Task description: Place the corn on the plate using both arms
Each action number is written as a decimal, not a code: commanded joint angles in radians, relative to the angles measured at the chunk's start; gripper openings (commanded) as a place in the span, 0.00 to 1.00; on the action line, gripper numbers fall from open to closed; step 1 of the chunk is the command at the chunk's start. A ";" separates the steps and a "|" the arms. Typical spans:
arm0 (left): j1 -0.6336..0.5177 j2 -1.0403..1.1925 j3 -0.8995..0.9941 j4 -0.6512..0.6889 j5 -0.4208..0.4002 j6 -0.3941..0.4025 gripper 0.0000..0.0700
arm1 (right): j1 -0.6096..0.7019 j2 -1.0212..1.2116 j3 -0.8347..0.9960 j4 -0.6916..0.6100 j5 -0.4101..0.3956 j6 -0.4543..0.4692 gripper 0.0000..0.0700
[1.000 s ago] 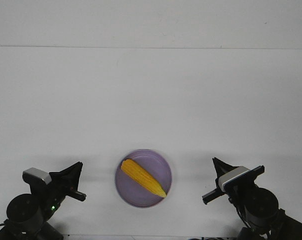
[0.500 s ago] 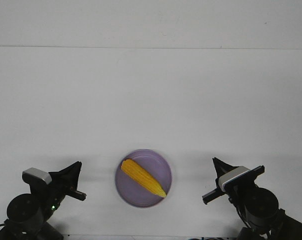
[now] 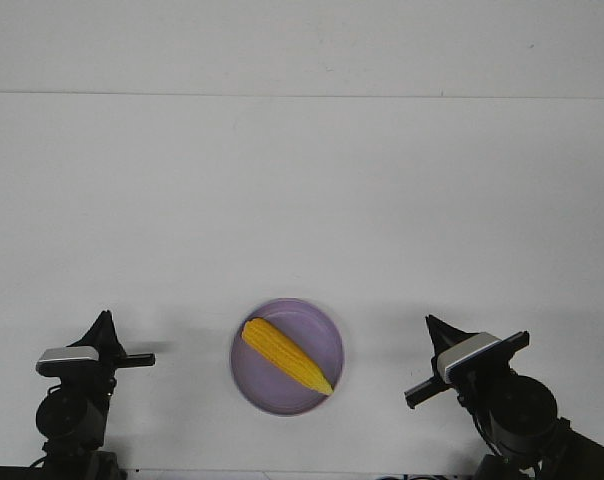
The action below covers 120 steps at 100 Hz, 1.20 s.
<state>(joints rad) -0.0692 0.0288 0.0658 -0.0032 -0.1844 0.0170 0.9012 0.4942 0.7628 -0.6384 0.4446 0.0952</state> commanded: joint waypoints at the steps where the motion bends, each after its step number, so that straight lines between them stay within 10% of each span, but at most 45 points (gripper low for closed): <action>1: 0.005 -0.020 -0.030 0.025 0.002 0.020 0.02 | 0.008 0.002 0.008 0.012 0.000 0.012 0.02; 98: 0.005 -0.026 -0.052 0.034 0.002 0.018 0.02 | -0.054 -0.001 0.007 0.021 0.004 -0.068 0.02; 120: 0.005 -0.026 -0.052 0.034 0.002 0.018 0.02 | -0.510 -0.127 -0.203 0.259 -0.296 -0.129 0.02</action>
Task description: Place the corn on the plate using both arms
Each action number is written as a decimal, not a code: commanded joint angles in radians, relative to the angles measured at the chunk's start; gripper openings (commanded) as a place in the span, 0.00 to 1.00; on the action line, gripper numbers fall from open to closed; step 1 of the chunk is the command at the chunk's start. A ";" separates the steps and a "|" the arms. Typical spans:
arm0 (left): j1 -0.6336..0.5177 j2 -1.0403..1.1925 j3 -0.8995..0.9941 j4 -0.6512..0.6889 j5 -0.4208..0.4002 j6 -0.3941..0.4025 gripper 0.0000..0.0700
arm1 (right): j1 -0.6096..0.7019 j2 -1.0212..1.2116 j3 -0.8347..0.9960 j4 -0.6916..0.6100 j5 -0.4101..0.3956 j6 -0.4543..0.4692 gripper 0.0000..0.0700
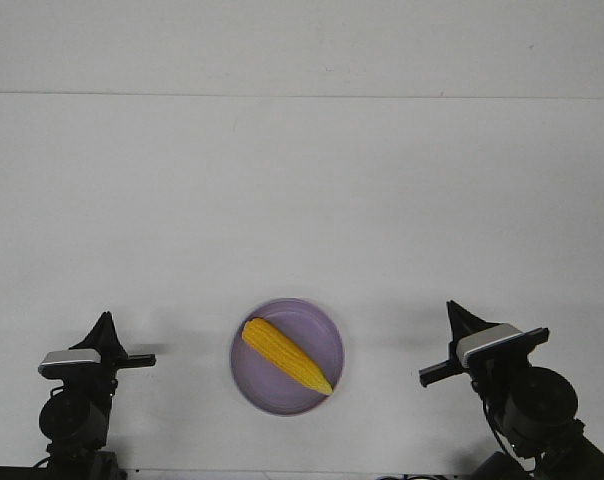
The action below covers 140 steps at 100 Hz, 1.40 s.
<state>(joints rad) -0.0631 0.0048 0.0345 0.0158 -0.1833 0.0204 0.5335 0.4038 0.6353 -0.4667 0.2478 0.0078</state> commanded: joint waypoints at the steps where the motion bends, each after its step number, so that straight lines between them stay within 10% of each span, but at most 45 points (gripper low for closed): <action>1: -0.001 -0.002 -0.021 0.014 0.000 0.015 0.02 | -0.166 -0.047 -0.092 0.104 -0.115 -0.044 0.02; 15: -0.001 -0.002 -0.021 0.014 0.000 0.015 0.02 | -0.447 -0.194 -0.319 0.251 -0.306 -0.061 0.02; 31: -0.001 -0.002 -0.021 0.014 0.000 0.015 0.02 | -0.580 -0.327 -0.497 0.264 -0.329 -0.061 0.02; 140: -0.001 -0.002 -0.021 0.015 0.000 0.015 0.02 | -0.587 -0.403 -0.623 0.362 -0.327 -0.052 0.02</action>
